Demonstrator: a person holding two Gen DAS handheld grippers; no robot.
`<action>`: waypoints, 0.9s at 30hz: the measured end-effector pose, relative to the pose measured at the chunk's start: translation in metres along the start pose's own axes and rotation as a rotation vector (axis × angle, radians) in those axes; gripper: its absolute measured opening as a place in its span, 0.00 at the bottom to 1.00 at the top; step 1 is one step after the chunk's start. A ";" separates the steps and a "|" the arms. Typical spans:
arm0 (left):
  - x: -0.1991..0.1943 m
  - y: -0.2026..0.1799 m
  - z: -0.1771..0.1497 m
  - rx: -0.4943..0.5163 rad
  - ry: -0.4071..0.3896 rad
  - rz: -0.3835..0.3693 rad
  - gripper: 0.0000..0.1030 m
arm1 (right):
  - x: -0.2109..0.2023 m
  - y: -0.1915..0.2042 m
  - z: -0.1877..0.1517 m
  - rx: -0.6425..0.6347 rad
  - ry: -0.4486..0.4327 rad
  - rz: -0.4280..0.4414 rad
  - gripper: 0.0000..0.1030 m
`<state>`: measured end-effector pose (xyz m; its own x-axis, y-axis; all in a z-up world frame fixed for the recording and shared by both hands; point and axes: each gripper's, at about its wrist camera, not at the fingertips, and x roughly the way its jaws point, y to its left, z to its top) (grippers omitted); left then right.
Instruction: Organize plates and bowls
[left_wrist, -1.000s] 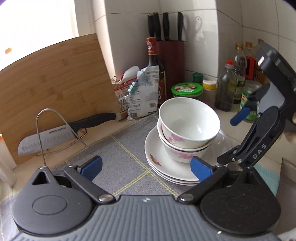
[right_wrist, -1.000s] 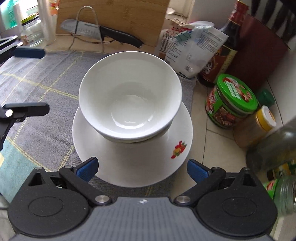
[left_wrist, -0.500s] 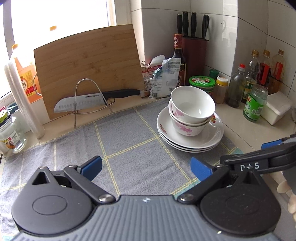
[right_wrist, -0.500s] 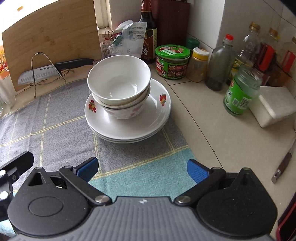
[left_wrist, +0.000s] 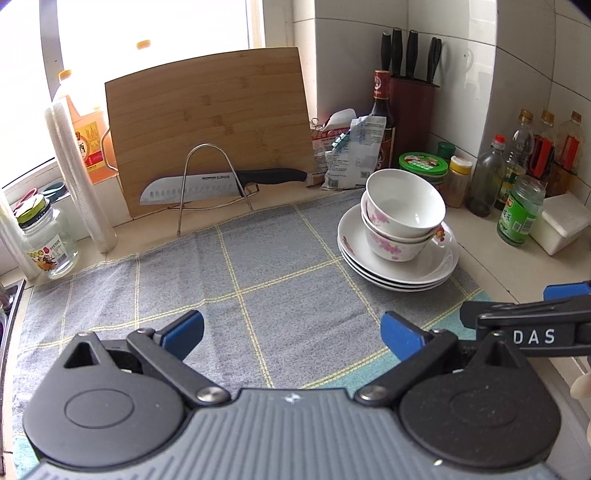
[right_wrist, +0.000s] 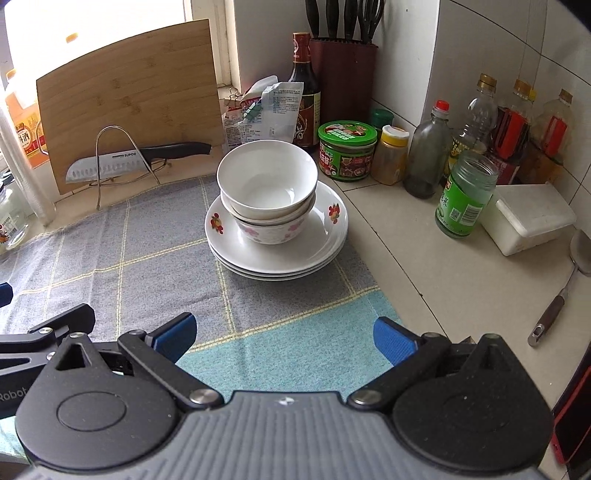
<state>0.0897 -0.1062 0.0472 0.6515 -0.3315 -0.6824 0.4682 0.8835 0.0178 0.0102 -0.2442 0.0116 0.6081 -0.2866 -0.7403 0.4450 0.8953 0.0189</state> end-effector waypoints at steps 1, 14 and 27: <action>-0.001 0.001 0.000 -0.002 -0.001 -0.003 0.98 | -0.001 0.000 0.000 0.001 -0.003 0.000 1.00; -0.004 -0.004 0.002 -0.003 -0.005 -0.015 0.98 | -0.007 -0.004 0.000 0.004 -0.023 -0.022 1.00; -0.004 -0.008 0.003 -0.002 -0.003 -0.017 0.98 | -0.010 -0.008 0.000 0.010 -0.027 -0.032 1.00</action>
<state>0.0849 -0.1129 0.0522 0.6452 -0.3476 -0.6804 0.4780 0.8783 0.0046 0.0008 -0.2482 0.0184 0.6107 -0.3245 -0.7223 0.4710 0.8821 0.0020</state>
